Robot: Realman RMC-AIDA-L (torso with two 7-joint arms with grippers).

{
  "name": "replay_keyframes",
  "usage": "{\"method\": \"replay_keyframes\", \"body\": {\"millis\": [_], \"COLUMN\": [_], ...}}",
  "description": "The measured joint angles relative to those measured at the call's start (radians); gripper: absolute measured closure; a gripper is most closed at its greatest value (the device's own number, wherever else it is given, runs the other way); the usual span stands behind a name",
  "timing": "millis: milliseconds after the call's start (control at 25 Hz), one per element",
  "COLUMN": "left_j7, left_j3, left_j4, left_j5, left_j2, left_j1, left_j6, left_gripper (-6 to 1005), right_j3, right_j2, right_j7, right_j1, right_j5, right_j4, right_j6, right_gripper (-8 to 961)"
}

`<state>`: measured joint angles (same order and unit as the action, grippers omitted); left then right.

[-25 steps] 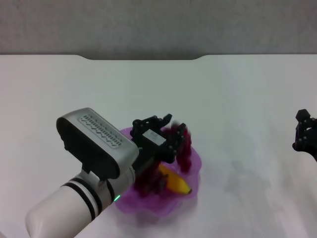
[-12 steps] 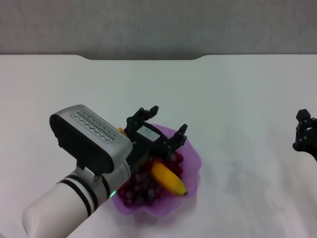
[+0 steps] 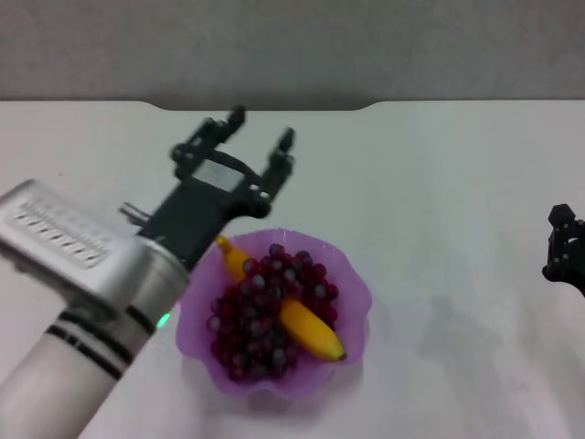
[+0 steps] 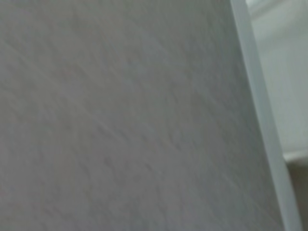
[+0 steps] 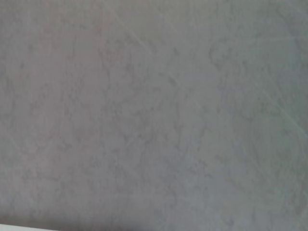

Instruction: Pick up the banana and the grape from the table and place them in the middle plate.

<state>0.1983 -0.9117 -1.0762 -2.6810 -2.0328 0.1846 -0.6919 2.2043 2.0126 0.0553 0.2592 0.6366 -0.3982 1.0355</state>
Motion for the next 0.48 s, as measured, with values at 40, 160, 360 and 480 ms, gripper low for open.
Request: {"method": "replay_keyframes", "body": {"millis": [40, 160, 360, 480], "left_j7": [-0.023, -0.092, -0.236, -0.279], "left_j3": [-0.001, -0.011, -0.055, -0.064], "left_j4": [0.033, 0.120, 0.317, 0.476], "left_j5": [0.000, 0.000, 0.004, 0.005], "left_j2": [0.000, 0.000, -0.002, -0.003], "left_j1": [0.001, 0.009, 0.049, 0.115], "left_j6": [-0.056, -0.194, -0.404, -0.474], "left_gripper": [246, 293, 538, 681], "right_j3": [0.000, 0.000, 0.000, 0.000], "right_j2": [0.000, 0.000, 0.000, 0.000], "right_j7": [0.000, 0.000, 0.000, 0.000], "right_j1": [0.000, 0.000, 0.005, 0.007], "right_j5": [0.000, 0.000, 0.000, 0.000], "right_j4": [0.000, 0.001, 0.002, 0.003], "right_j6": [0.001, 0.001, -0.001, -0.002], "right_gripper": [953, 953, 953, 953]}}
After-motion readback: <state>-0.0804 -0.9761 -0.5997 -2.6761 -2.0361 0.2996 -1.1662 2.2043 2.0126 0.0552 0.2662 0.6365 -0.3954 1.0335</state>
